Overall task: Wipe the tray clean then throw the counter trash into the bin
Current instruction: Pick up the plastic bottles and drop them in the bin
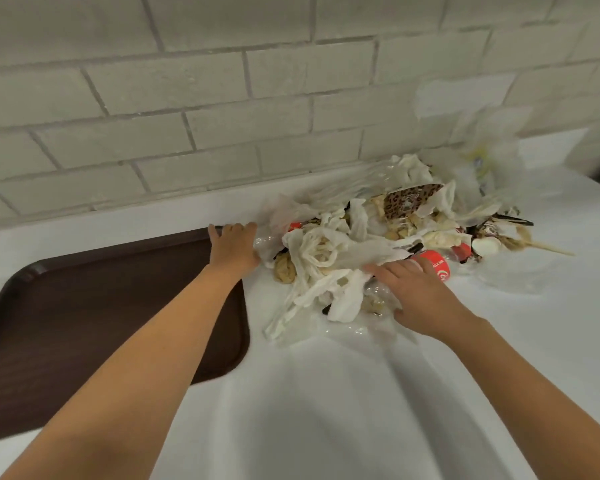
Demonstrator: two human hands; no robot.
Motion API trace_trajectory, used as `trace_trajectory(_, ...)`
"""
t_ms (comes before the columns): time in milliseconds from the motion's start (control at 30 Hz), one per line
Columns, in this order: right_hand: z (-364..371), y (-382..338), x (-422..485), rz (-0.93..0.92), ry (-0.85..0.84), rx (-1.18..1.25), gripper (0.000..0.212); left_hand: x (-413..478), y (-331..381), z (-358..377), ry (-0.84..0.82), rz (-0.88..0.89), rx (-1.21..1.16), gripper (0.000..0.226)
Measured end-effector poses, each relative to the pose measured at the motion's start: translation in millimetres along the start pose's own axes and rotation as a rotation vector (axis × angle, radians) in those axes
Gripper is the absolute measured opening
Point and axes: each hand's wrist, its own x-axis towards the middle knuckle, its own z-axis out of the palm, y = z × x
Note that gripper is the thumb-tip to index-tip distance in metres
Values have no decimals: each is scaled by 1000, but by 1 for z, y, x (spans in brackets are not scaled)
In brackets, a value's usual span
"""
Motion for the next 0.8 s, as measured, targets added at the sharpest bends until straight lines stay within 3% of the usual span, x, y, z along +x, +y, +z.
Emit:
trace_trajectory(100,-1,17,-2,-89,128,109,84,-2,5,-15,17,-13,-121,65)
trace_trajectory(233,-23,41,-10,-147,344,437,77,-20,15,-60,160,-24,-629,60)
trace_trajectory(367,-49,58,-26,-137,482,831,77,-39,36,-99,386,-68,-785,51)
trace_trajectory(467,-71,64,-47,-95,605,993,76,-58,60,-123,565,-42,-775,51)
trace_trajectory(667,-94,79,-108,133,778,1259,77,-108,126,-166,861,243,-898,54)
trace_trajectory(800,-95,93,-156,234,882,1387,59,-141,190,-165,726,415,-1103,44)
